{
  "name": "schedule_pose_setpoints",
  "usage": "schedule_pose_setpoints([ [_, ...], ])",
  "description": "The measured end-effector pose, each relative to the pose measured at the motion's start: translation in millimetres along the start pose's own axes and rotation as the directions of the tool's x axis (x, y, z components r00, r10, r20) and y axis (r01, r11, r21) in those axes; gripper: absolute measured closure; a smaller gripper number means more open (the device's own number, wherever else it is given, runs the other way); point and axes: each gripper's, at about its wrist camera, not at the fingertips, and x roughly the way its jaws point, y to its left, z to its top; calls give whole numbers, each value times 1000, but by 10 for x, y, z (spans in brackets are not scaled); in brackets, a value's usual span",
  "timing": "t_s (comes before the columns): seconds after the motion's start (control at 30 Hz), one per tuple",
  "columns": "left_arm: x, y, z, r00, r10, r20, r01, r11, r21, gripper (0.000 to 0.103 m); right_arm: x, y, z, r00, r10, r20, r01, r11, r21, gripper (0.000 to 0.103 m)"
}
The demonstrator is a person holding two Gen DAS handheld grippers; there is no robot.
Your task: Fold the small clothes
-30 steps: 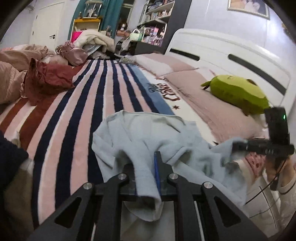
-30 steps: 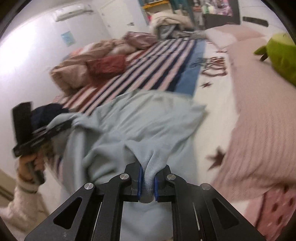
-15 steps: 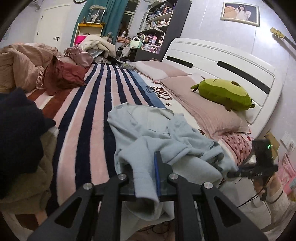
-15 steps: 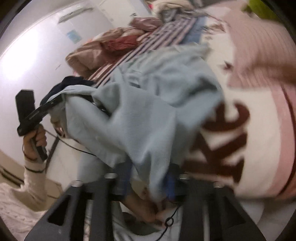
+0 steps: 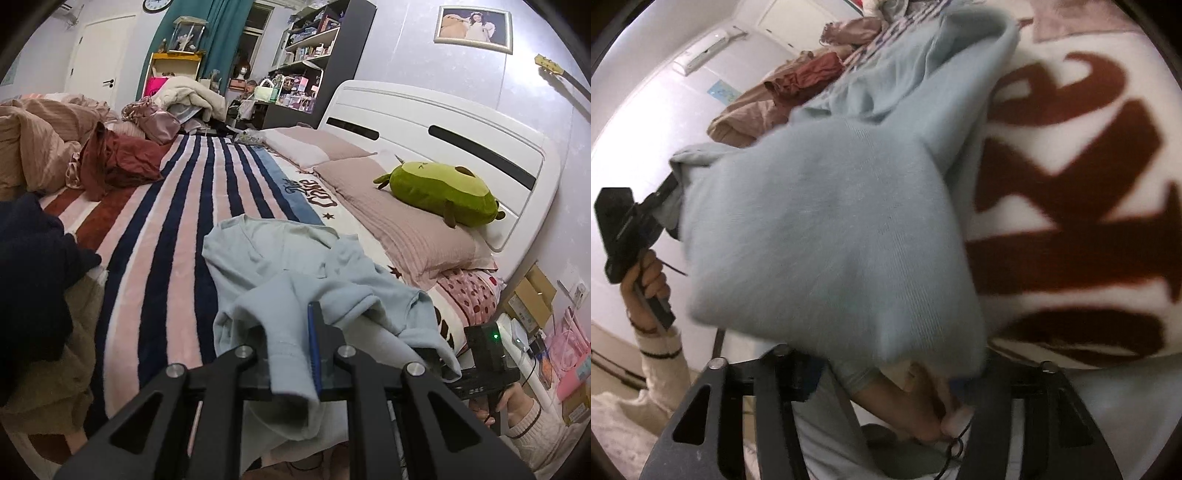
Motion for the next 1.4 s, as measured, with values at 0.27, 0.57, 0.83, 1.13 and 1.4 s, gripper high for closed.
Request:
schedule_pose_setpoints([
  [0.27, 10, 58, -18, 1000, 0, 3, 0, 1000, -21, 93, -291, 61, 29, 974, 204, 96, -207, 978, 17, 99],
  [0.57, 65, 57, 96, 1000, 8, 24, -8, 1000, -11, 93, -730, 408, 557, 944, 222, 244, -203, 974, -101, 100],
  [0.83, 493, 227, 403, 999, 47, -1, -47, 998, -30, 92, -907, 300, 1578, 951, -20, 308, 48, 995, -83, 101],
  [1.13, 1869, 683, 600, 970, 81, -228, -98, 993, -63, 79, -264, -85, 2395, 917, -358, 174, 372, 926, -57, 101],
  [1.4, 1451, 524, 571, 972, 2, -234, 9, 999, 46, 24, -455, -2, 2196, 929, -363, 79, 371, 915, -161, 51],
])
